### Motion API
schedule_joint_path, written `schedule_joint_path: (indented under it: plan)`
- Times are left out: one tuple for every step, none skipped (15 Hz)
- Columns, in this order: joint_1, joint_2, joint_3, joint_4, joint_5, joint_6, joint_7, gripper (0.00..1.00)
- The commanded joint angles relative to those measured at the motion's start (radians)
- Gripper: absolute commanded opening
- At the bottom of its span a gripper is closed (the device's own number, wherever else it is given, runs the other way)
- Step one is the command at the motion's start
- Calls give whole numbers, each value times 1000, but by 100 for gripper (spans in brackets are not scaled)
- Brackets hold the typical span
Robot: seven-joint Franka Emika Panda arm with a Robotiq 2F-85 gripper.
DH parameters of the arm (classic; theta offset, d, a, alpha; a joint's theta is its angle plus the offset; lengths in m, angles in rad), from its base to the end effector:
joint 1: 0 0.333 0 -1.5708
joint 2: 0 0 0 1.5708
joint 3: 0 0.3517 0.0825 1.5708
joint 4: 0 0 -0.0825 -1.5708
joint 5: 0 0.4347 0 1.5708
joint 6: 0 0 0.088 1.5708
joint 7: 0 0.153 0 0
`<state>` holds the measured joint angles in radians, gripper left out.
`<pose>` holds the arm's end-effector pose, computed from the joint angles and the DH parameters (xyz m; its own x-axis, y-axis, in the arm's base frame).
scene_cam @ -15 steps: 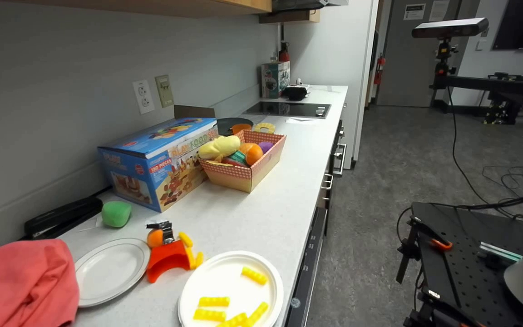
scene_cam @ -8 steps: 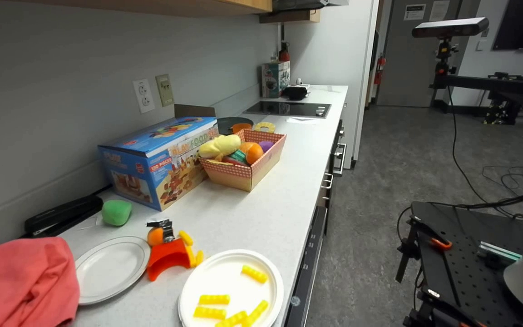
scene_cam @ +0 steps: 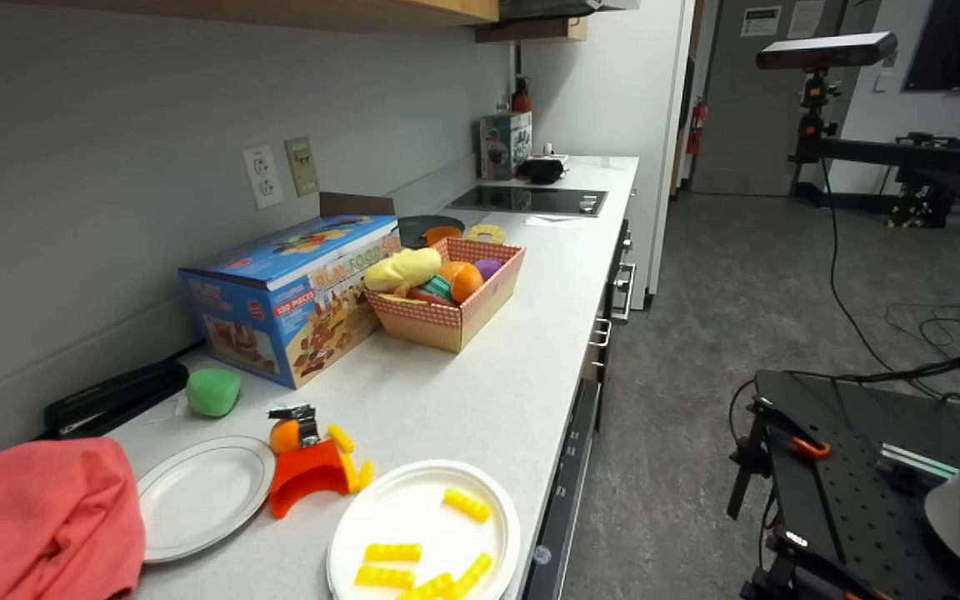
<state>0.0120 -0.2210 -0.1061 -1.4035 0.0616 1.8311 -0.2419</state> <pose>0.5349 -0.0538 0.8660 0.7850 0.1386 0.6038 0.1237 -0.9901 0.0664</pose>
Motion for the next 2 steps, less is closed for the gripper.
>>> schedule_joint_path:
  plan:
    - [0, -1, 0, -1, 0, 0, 0, 100]
    - [0, -1, 0, -3, 0, 1, 0, 100]
